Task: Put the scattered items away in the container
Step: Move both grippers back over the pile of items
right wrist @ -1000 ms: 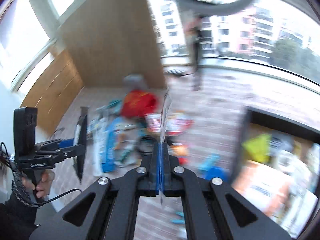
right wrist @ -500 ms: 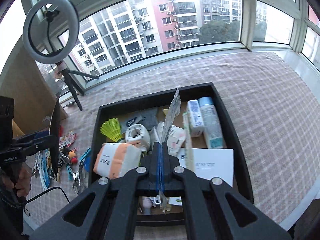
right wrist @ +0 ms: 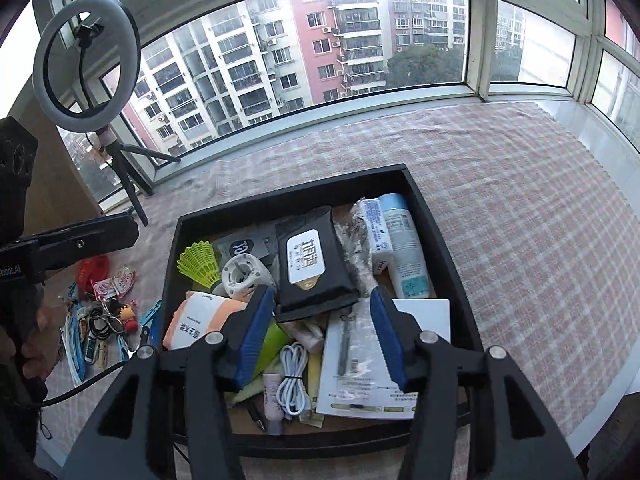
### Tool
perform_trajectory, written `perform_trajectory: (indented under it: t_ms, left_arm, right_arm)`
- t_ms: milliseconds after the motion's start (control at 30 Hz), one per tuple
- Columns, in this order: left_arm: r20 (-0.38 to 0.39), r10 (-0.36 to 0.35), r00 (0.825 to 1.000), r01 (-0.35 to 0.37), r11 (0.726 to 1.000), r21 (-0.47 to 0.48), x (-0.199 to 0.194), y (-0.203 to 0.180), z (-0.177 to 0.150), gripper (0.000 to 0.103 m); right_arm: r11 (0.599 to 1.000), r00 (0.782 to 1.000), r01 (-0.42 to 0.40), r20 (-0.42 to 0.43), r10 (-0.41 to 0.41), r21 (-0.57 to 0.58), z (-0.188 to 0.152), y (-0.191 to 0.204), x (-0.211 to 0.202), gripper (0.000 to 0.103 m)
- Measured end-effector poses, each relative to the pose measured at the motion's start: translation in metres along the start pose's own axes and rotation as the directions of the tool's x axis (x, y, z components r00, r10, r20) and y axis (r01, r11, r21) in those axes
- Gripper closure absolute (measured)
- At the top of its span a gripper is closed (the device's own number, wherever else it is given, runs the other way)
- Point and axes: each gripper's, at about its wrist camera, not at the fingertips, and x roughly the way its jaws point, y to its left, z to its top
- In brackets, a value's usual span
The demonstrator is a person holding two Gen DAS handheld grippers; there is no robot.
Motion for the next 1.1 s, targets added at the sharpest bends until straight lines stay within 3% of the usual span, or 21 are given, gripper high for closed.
perform_trajectory:
  t_ms: [100, 167, 300, 433, 500, 633, 700, 733, 767, 800, 867, 933, 1033, 1100]
  left_arm:
    - [0.011, 0.033, 0.999, -0.033, 0.999, -0.031, -0.015, 0.018, -0.007, 0.03]
    - [0.018, 0.071, 0.997, -0.07, 0.997, -0.042, -0.029, 0.032, -0.017, 0.03]
    - [0.011, 0.156, 0.988, -0.155, 0.985, -0.071, -0.062, 0.07, -0.05, 0.031]
    - [-0.012, 0.264, 0.964, -0.263, 0.954, -0.142, -0.101, 0.128, -0.099, 0.033]
    - [-0.028, 0.311, 0.95, -0.31, 0.926, -0.217, -0.124, 0.162, -0.13, 0.037]
    - [-0.07, 0.398, 0.915, -0.394, 0.839, -0.375, -0.169, 0.23, -0.201, 0.043]
    - [-0.096, 0.437, 0.895, -0.432, 0.788, -0.439, -0.188, 0.26, -0.235, 0.046]
    - [-0.108, 0.453, 0.885, -0.448, 0.763, -0.466, -0.197, 0.274, -0.251, 0.051]
    - [-0.116, 0.465, 0.878, -0.459, 0.744, -0.486, -0.205, 0.285, -0.265, 0.053]
    - [-0.123, 0.468, 0.875, -0.462, 0.734, -0.498, -0.213, 0.295, -0.278, 0.055]
    - [-0.118, 0.463, 0.879, -0.458, 0.746, -0.483, -0.222, 0.309, -0.298, 0.055]
    - [-0.136, 0.476, 0.869, -0.484, 0.758, -0.437, -0.225, 0.318, -0.31, 0.055]
    - [-0.156, 0.474, 0.867, -0.496, 0.787, -0.366, -0.22, 0.325, -0.317, 0.055]
    - [-0.163, 0.484, 0.86, -0.51, 0.799, -0.32, -0.216, 0.328, -0.316, 0.055]
  right_arm:
    - [0.999, 0.999, -0.027, 0.016, 0.027, -0.017, 0.002, 0.016, 0.003, 0.049]
    - [0.997, 0.999, -0.04, 0.025, 0.042, -0.058, 0.001, 0.032, 0.007, 0.034]
    - [0.977, 0.999, -0.053, -0.007, 0.053, -0.205, -0.003, 0.079, 0.018, 0.033]
    - [0.952, 0.986, -0.165, -0.082, 0.148, -0.259, -0.006, 0.129, 0.035, 0.033]
    - [0.934, 0.974, -0.222, -0.116, 0.197, -0.279, -0.009, 0.159, 0.044, 0.033]
    - [0.875, 0.942, -0.327, -0.191, 0.274, -0.358, -0.021, 0.232, 0.062, 0.036]
    - [0.832, 0.917, -0.389, -0.251, 0.31, -0.395, -0.032, 0.273, 0.074, 0.046]
    - [0.811, 0.903, -0.418, -0.284, 0.322, -0.41, -0.037, 0.295, 0.08, 0.056]
    - [0.791, 0.891, -0.441, -0.314, 0.329, -0.424, -0.043, 0.315, 0.085, 0.065]
    - [0.769, 0.875, -0.469, -0.346, 0.338, -0.434, -0.049, 0.335, 0.091, 0.068]
    - [0.727, 0.842, -0.521, -0.406, 0.354, -0.447, -0.06, 0.376, 0.103, 0.069]
    - [0.683, 0.815, -0.56, -0.457, 0.356, -0.468, -0.07, 0.414, 0.113, 0.069]
    - [0.64, 0.801, -0.579, -0.498, 0.332, -0.505, -0.082, 0.465, 0.13, 0.069]
    - [0.629, 0.779, -0.602, -0.536, 0.326, -0.491, -0.087, 0.49, 0.144, 0.069]
